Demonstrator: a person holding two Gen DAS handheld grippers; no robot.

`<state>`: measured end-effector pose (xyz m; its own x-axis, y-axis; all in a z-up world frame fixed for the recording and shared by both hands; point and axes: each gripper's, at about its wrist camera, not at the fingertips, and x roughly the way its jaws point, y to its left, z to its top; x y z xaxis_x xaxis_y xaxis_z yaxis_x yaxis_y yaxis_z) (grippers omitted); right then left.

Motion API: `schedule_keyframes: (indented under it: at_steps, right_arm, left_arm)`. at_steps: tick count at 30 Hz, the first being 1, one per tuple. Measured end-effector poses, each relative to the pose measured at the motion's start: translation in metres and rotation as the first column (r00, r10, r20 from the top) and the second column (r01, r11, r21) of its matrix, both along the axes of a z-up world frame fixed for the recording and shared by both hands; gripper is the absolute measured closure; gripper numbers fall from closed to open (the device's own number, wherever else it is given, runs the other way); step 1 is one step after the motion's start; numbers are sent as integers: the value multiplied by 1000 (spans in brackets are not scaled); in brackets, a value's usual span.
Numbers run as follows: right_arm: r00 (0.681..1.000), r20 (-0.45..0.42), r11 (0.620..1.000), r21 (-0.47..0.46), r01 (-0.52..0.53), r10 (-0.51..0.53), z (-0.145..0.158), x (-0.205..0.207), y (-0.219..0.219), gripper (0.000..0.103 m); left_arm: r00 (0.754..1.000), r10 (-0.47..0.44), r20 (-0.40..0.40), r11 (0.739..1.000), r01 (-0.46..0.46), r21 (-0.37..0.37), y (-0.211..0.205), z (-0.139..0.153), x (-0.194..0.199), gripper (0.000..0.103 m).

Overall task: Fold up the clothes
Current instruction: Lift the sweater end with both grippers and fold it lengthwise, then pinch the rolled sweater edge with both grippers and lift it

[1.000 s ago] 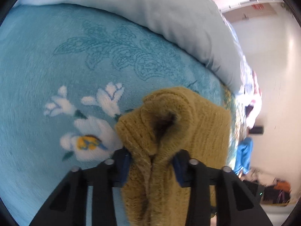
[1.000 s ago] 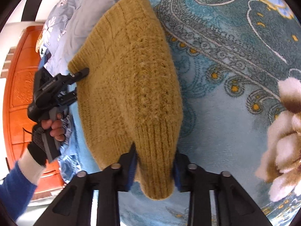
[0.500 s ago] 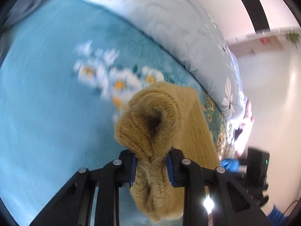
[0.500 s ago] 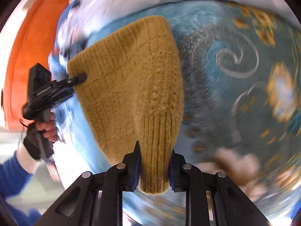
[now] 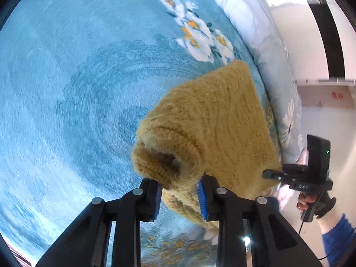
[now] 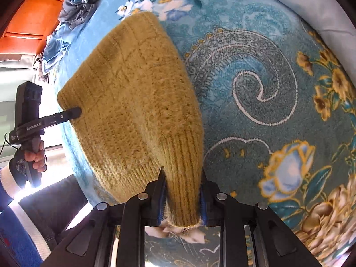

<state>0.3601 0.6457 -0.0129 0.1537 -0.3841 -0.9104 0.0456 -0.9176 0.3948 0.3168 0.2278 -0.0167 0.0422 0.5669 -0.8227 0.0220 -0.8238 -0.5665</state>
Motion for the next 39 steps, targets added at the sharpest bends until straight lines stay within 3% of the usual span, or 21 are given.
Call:
schedule_keyframes:
  at_steps: [3,5,6,7,9,11,12,13,15,17,19,21,22,27,29,32,35,39]
  right_arm:
    - [1000,-24,1000,3,6,-6,0,7,-1,72]
    - [999,-41,1000,20,6,-5,2,17,-5,63]
    - [998,-54,999,33,15,-13,4,19,-4,56]
    - [997,-68,999,40,33,-31,7,23,-7,46]
    - [988,-114,993,45,111,-105,17,33,-3,38]
    - [962,-173,975,40,220,-210,30,46,7,34]
    - [934,-210,954,24,299,-288,37,57,13,28]
    - [887,-250,916,2,401,-388,44,72,21,23]
    - [779,-279,820,-61,570,-562,44,87,29,22]
    - [630,-254,673,-142,726,-734,33,102,12,22]
    - [514,-195,548,-209,810,-835,9,121,2,22]
    - [444,-130,462,-252,850,-887,-11,133,-14,22]
    - [425,-106,437,-268,859,-899,-11,139,-17,22]
    - [368,-49,365,-296,882,-929,-38,139,-32,22]
    - [361,-50,358,-304,883,-931,-44,136,-34,22]
    - [353,-44,348,-318,882,-935,-48,136,-33,21]
    - [351,-46,345,-333,878,-935,-52,134,-34,21]
    - [358,-53,353,-347,869,-932,-51,133,-36,23]
  left_arm:
    - [998,-67,-3,997,67,-30,7,7,-5,64]
    - [995,-101,3,994,101,-44,9,14,-9,52]
    - [993,-117,2,992,117,-52,10,19,-10,41]
    - [990,-142,-5,988,141,-62,12,27,-11,37]
    - [979,-199,-39,976,195,-92,15,44,-15,26]
    - [958,-265,-107,959,251,-129,19,67,-23,24]
    - [944,-298,-140,950,280,-138,21,80,-29,23]
    - [931,-327,-164,941,305,-146,24,88,-36,20]
    - [905,-376,-199,924,349,-159,31,98,-52,17]
    - [877,-435,-203,898,407,-165,46,95,-75,17]
    - [861,-475,-183,879,455,-141,55,84,-88,17]
    - [832,-532,-157,846,520,-117,73,65,-102,17]
    - [812,-566,-141,824,555,-113,83,55,-108,17]
    - [696,-717,-34,695,711,-105,115,14,-112,17]
    - [650,-760,5,647,757,-90,123,0,-111,17]
    - [601,-798,49,600,799,-42,131,-14,-107,17]
    - [584,-811,46,584,811,7,136,-18,-105,17]
    - [595,-802,53,597,797,87,135,-21,-109,17]
